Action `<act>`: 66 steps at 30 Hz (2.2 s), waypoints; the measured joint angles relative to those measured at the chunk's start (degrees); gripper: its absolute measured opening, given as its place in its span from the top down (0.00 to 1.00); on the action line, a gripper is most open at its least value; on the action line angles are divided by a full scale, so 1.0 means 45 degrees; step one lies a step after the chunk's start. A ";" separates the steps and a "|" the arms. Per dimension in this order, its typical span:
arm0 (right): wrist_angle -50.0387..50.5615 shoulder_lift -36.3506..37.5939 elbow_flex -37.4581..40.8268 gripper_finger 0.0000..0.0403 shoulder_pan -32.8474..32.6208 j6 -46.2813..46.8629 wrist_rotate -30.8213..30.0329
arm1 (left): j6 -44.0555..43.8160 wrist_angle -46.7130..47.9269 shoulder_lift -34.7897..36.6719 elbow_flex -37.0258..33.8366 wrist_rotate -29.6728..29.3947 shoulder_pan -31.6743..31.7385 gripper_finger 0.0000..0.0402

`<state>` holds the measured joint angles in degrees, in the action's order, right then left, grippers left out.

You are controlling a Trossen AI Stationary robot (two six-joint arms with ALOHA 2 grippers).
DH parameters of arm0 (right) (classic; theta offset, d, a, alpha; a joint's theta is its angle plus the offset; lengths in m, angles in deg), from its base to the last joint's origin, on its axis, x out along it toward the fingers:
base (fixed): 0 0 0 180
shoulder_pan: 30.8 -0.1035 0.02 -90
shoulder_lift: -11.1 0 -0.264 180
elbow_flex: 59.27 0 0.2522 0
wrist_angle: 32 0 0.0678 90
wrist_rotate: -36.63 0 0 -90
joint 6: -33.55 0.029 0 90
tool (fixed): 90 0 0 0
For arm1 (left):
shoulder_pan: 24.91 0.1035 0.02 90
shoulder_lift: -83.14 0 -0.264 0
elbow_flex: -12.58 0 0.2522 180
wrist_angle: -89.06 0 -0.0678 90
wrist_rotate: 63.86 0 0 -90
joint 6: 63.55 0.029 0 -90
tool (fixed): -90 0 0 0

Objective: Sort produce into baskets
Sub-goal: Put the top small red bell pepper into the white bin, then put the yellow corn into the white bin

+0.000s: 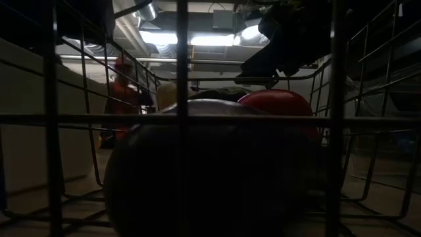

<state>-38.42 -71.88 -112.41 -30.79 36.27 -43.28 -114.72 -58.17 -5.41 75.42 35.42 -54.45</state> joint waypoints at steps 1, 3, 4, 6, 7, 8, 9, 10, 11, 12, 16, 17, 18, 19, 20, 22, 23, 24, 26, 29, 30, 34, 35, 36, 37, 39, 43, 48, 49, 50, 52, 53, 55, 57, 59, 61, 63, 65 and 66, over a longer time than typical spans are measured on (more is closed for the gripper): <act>0.0000 0.0000 0.0000 0.36 0.0000 -0.0001 0.0000 | -0.0206 0.0000 0.0000 0.0000 0.0158 0.0028 0.66; 0.0000 0.0000 0.0000 0.36 0.0003 -0.0003 0.0000 | -0.0588 -0.0013 0.0000 0.0000 0.0574 0.0154 0.66; 0.0000 0.0000 0.0000 0.36 0.0002 0.0000 0.0000 | -0.0793 -0.0024 0.0000 0.0000 0.0853 0.0257 0.66; 0.0000 0.0000 0.0000 0.36 0.0001 0.0000 0.0000 | -0.1147 -0.0032 0.0000 0.0000 0.1423 0.0486 0.66; 0.0000 0.0000 0.0000 0.36 0.0001 0.0000 0.0000 | -0.1257 -0.0041 0.0000 -0.0001 0.1675 0.0606 0.66; 0.0000 0.0000 0.0000 0.36 0.0002 0.0000 0.0000 | -0.1308 -0.0044 0.0000 0.0000 0.1864 0.0721 0.66; 0.0000 0.0000 0.0000 0.36 0.0004 0.0000 0.0000 | -0.1328 -0.0044 0.0000 -0.0002 0.2031 0.0821 0.66; -0.0003 0.0000 0.0000 0.36 0.0003 0.0000 0.0000 | -0.1281 -0.0049 0.0042 -0.0004 0.2185 0.0916 0.66; 0.0000 0.0000 0.0000 0.36 0.0000 0.0000 0.0000 | -0.1152 -0.0084 0.0091 -0.0004 0.2323 0.0997 0.66; -0.0002 0.0000 0.0000 0.36 0.0005 -0.0002 0.0000 | -0.0996 -0.0115 0.0202 -0.0005 0.2417 0.1078 0.66; 0.0000 0.0000 0.0004 0.36 0.0005 -0.0004 0.0000 | -0.0866 -0.0101 0.0999 -0.0005 0.2497 0.1382 0.66; -0.0008 0.0000 0.0005 0.36 0.0004 -0.0001 -0.0001 | -0.0871 -0.0065 0.1273 -0.0005 0.2496 0.1472 0.66; -0.0007 0.0000 0.0003 0.36 0.0000 -0.0005 0.0000 | -0.0876 0.0002 0.1570 -0.0005 0.2492 0.1543 0.66; -0.0007 0.0000 0.0005 0.36 0.0002 -0.0005 -0.0003 | -0.0872 0.0061 0.1865 -0.0005 0.2493 0.1652 0.66; -0.0006 0.0000 0.0005 0.36 0.0002 -0.0005 -0.0003 | -0.0861 0.0116 0.2180 -0.0005 0.2493 0.1755 0.66; -0.0005 0.0000 0.0005 0.36 0.0004 -0.0005 -0.0004 | -0.0837 0.0524 0.2808 -0.0005 0.2467 0.1989 0.66; -0.0005 0.0000 0.0005 0.36 0.0002 -0.0005 -0.0005 | -0.0826 0.0735 0.3123 -0.0005 0.2374 0.2131 0.66; 0.0005 0.0000 0.0005 0.36 0.0003 -0.0005 -0.0003 | -0.0759 0.1043 0.3418 -0.0005 0.2216 0.2268 0.66; 0.0055 0.0000 0.0005 0.36 0.0003 -0.0005 -0.0003 | -0.0469 0.1774 0.3972 -0.0005 0.1814 0.2568 0.66; 0.0083 0.0000 -0.0007 0.36 0.0000 -0.0007 -0.0002 | 0.0151 0.2959 0.4728 -0.0005 0.1070 0.3033 0.66; 0.0211 0.0000 -0.0063 0.36 0.0002 -0.0005 -0.0002 | 0.0367 0.3320 0.4938 -0.0005 0.0781 0.3203 0.66; 0.1230 0.0000 -0.0705 0.36 0.0001 -0.0258 -0.0005 | 0.1270 0.4705 0.5690 -0.0005 -0.0130 0.3932 0.66; 0.1729 0.0000 -0.0952 0.36 0.0004 -0.0469 -0.0005 | 0.1545 0.4994 0.5819 -0.0005 -0.0365 0.4102 0.66; 0.2274 0.0000 -0.1224 0.36 0.0004 -0.0750 -0.0005 | 0.1816 0.5362 0.5927 -0.0005 -0.0603 0.4249 0.66; 0.2952 0.0000 -0.1519 0.36 0.0004 -0.1027 -0.0018 | 0.2087 0.5672 0.6004 -0.0005 -0.0840 0.4395 0.66; 0.4363 0.0000 -0.2209 0.36 0.0000 -0.1398 -0.0192 | 0.2737 0.6181 0.6093 -0.0005 -0.1294 0.4657 0.66; 0.7522 0.0000 -0.3770 0.36 0.0000 -0.1894 -0.1194 | 0.4110 0.7255 0.6052 -0.0005 -0.2026 0.5052 0.66; 1.0742 0.0000 -0.5549 0.36 0.0005 -0.2664 -0.2668 | 0.5596 0.7979 0.5850 -0.0111 -0.2807 0.5280 0.66; 1.1217 0.0000 -0.5805 0.36 0.0005 -0.2756 -0.2874 | 0.5780 0.7905 0.5837 -0.0256 -0.2855 0.5280 0.66; 1.1634 0.0002 -0.6043 0.36 0.0005 -0.2837 -0.3011 | 0.5910 0.7812 0.5812 -0.0452 -0.2855 0.5276 0.66; 1.2336 0.0075 -0.6343 0.36 0.0005 -0.3038 -0.3120 | 0.6074 0.7678 0.5809 -0.0901 -0.2855 0.5271 0.66; 1.2605 0.0135 -0.6390 0.36 0.0005 -0.3050 -0.3138 | 0.6071 0.7597 0.5818 -0.1106 -0.2855 0.5271 0.66; 1.3205 0.0317 -0.6392 0.36 0.0005 -0.3042 -0.3143 | 0.5987 0.7502 0.5809 -0.1473 -0.2860 0.5271 0.66; 1.3793 0.0561 -0.6392 0.36 0.0005 -0.3014 -0.3145 | 0.5929 0.7463 0.5809 -0.1773 -0.2860 0.5271 0.66; 1.4348 0.0841 -0.6392 0.36 0.0005 -0.2934 -0.3144 | 0.5919 0.6999 0.5809 -0.2123 -0.2860 0.5263 0.66; 1.4505 0.1130 -0.6304 0.36 0.0005 -0.2714 -0.3147 | 0.5930 0.6313 0.5809 -0.2487 -0.2860 0.5251 0.66; 1.4535 0.1498 -0.6061 0.36 0.0005 -0.2667 -0.3147 | 0.6239 0.5450 0.5809 -0.2860 -0.2860 0.5251 0.66; 1.4503 0.1941 -0.5737 0.36 0.0005 -0.2643 -0.3152 | 0.6808 0.4768 0.5809 -0.3201 -0.2869 0.5256 0.66; 1.4502 0.2134 -0.5556 0.36 0.0005 -0.2550 -0.3152 | 0.7091 0.4444 0.5809 -0.3357 -0.2875 0.5256 0.66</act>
<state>26.84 -62.27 -137.41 -30.77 24.80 -57.47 -82.81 -38.17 20.73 60.31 22.48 -30.80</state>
